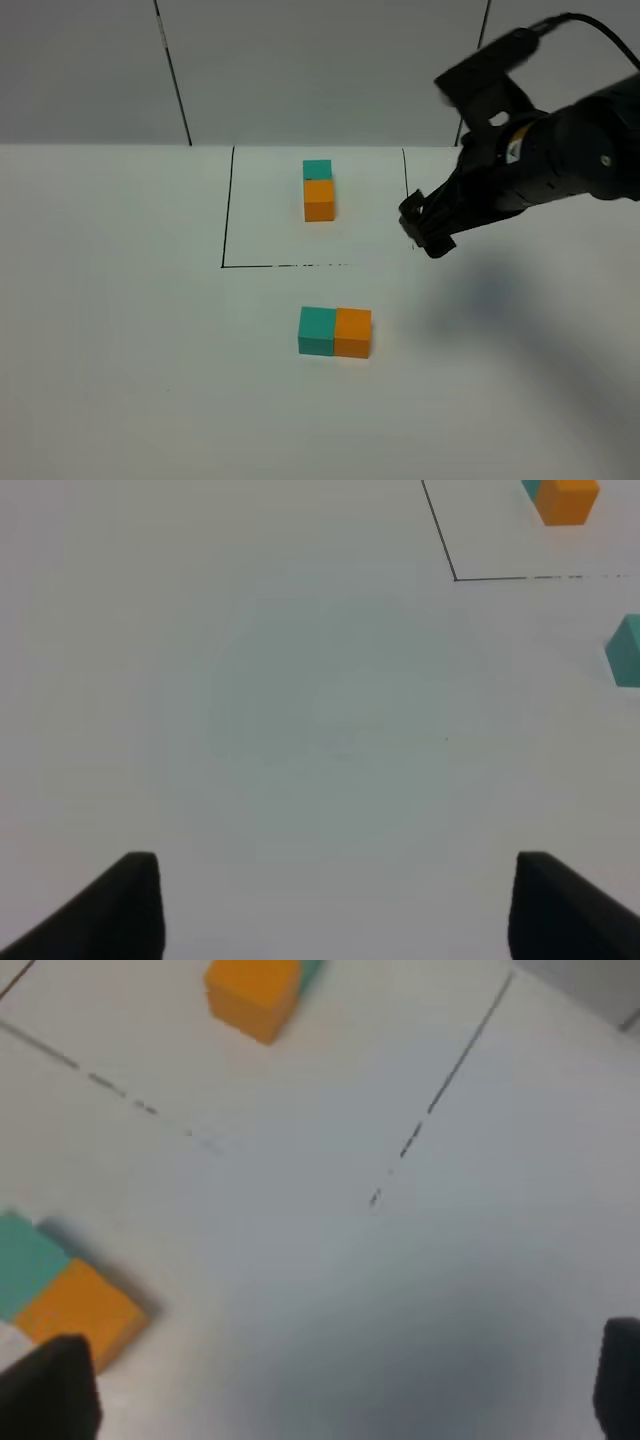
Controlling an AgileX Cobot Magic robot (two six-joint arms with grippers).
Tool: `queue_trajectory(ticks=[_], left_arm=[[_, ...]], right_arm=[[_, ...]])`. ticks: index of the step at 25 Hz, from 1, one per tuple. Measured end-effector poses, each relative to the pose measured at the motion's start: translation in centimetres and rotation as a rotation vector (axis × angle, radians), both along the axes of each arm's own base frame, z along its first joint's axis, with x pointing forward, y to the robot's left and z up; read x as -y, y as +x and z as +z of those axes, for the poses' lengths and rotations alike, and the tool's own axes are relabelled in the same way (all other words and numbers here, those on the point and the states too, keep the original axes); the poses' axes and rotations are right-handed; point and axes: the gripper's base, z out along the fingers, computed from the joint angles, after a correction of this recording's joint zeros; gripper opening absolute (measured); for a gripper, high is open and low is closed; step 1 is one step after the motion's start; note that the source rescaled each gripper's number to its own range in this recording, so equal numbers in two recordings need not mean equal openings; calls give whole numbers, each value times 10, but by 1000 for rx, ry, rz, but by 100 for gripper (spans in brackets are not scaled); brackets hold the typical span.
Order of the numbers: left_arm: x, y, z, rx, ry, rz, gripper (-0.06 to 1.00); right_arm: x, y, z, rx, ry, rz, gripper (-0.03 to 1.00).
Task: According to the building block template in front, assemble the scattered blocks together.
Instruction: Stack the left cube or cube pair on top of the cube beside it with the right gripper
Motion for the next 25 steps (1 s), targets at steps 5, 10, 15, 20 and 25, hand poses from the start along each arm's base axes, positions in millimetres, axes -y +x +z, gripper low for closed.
queue_trajectory(ticks=[5,10,15,20,25], left_arm=[[0,0,0,0,0,0,51],[0,0,0,0,0,0,51],[0,0,0,0,0,0,51],[0,0,0,0,0,0,51],[0,0,0,0,0,0,51]], right_arm=[[-44,17,-10,-63,-212,261,100],[-85,29,-40,-208,-315,408,100],[-112,33,-75,-318,-373,521,100],[-126,33,-107,-347,-411,584,100],[-130,38,-130,-359,-425,596,100]])
